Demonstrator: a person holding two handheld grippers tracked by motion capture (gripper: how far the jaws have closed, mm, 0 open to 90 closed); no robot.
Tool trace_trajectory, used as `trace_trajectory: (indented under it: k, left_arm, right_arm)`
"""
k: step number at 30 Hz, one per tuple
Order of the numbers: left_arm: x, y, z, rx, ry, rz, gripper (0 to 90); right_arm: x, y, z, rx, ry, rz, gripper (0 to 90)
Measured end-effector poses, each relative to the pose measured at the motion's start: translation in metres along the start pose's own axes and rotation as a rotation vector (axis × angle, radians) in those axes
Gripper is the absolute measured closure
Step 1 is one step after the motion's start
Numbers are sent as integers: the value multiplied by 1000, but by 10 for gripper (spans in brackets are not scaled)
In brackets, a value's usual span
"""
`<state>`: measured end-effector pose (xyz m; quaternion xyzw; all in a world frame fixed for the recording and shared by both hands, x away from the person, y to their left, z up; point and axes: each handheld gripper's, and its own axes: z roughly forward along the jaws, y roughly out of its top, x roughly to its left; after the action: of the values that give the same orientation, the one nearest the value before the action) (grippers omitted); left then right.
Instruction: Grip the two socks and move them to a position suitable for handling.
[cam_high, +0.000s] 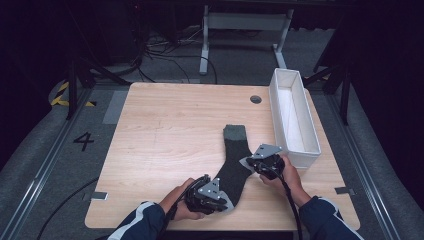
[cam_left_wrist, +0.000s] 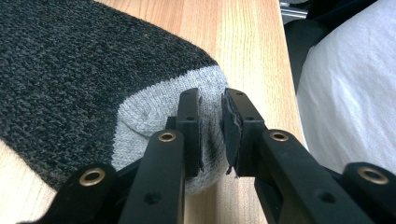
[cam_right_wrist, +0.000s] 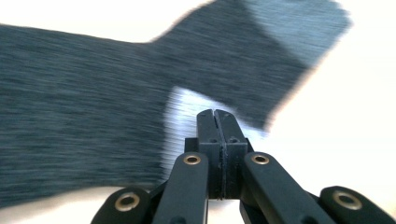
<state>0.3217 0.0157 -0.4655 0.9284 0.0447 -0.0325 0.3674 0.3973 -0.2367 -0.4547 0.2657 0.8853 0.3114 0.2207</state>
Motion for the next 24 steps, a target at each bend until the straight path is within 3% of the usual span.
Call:
trace_trajectory:
  k: [2,3,4,5,7,8,9,10,11,12,13,18,20,23,24]
  left_arm:
    - [0,0,0,0,0,0,775]
    - [1,0,0,-1,-3,7,775]
    - [1,0,0,-1,-3,7,776]
    - [1,0,0,-1,-6,3,775]
    - [1,0,1,-9,-10,-9,776]
    - [1,0,1,-7,-10,-14,776]
    - [1,0,0,-4,-9,-14,776]
    - [1,0,0,-4,-9,-14,776]
    - [1,0,0,-2,-6,-1,776]
    - [1,0,0,2,-6,10,775]
    - [1,0,0,2,-5,10,775]
    - [-1,0,0,5,2,5,775]
    - [-1,0,0,4,-1,-2,775]
    - [1,0,0,0,-7,-4,775]
    - [1,0,1,-3,-11,-11,775]
  right_arm:
    - [-3,-1,-1,-14,3,9,900]
    - [-5,-1,-6,-62,52,39,900]
    - [-5,-1,-6,-62,52,39,900]
    - [1,4,-13,-121,164,57,900]
    - [14,10,-17,-133,216,15,900]
    - [14,10,-17,-133,216,15,900]
    - [33,16,-17,-130,290,-52,900]
    - [33,16,-17,-130,290,-52,900]
    - [51,17,-13,-107,333,-120,900]
    - [57,17,-11,-95,337,-140,900]
    - [63,17,-7,-74,328,-185,900]
    - [56,14,-1,-47,290,-170,900]
    - [43,12,1,-37,239,-137,900]
    - [19,5,2,-14,112,-82,900]
    - [15,3,2,-12,93,-67,900]
